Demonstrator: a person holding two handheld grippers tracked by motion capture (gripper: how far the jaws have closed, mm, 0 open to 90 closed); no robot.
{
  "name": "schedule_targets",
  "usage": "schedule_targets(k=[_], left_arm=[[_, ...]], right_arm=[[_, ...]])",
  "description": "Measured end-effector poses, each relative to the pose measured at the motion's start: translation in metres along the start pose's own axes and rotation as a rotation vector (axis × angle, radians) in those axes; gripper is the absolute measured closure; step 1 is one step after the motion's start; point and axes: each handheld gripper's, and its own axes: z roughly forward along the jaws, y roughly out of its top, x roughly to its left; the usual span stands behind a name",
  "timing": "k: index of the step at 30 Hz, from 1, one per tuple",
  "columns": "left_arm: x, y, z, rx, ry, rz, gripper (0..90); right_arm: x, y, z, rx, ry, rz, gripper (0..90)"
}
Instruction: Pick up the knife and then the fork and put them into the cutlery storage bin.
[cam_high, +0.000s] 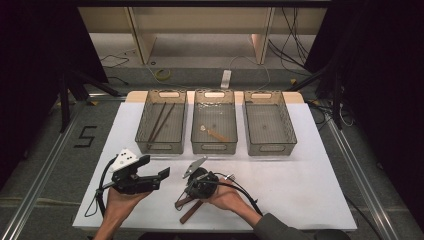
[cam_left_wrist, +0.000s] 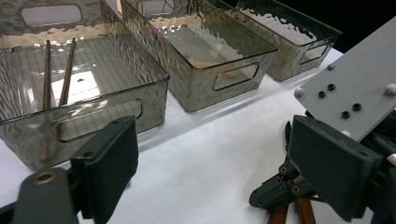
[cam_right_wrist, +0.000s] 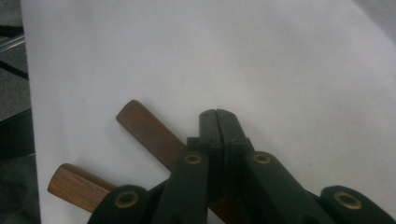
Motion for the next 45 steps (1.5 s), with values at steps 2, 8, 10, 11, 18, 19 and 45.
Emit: schedule_targets(k=[2,8,10,11,18,19,45], left_arm=[[0.0,0.0,0.0,0.001,0.002,-0.001,15.7],[0.0,-0.001,-0.001,0.0,0.004,-0.001,15.7],[0.0,-0.001,-0.002,0.0,0.004,0.0,15.7],[0.0,-0.001,-0.002,-0.001,0.004,0.0,15.7],[0.001,-0.001,-0.003,-0.001,0.004,0.0,15.7],[0.0,-0.001,-0.003,-0.001,0.005,0.001,15.7],[0.0,-0.002,-0.002,0.001,0.007,0.0,15.7]], right_arm=[[0.0,0.0,-0.001,0.007,0.007,0.0,90.0],[0.005,-0.003,-0.004,0.029,0.026,-0.012,90.0],[0.004,-0.004,-0.005,0.029,0.033,-0.02,90.0],[0.005,-0.004,-0.006,0.037,0.035,-0.021,90.0],[0.009,-0.013,-0.013,0.058,0.048,-0.052,90.0],[0.011,-0.014,-0.015,0.067,0.05,-0.05,90.0],[0.011,-0.047,-0.049,0.155,0.034,-0.101,90.0]])
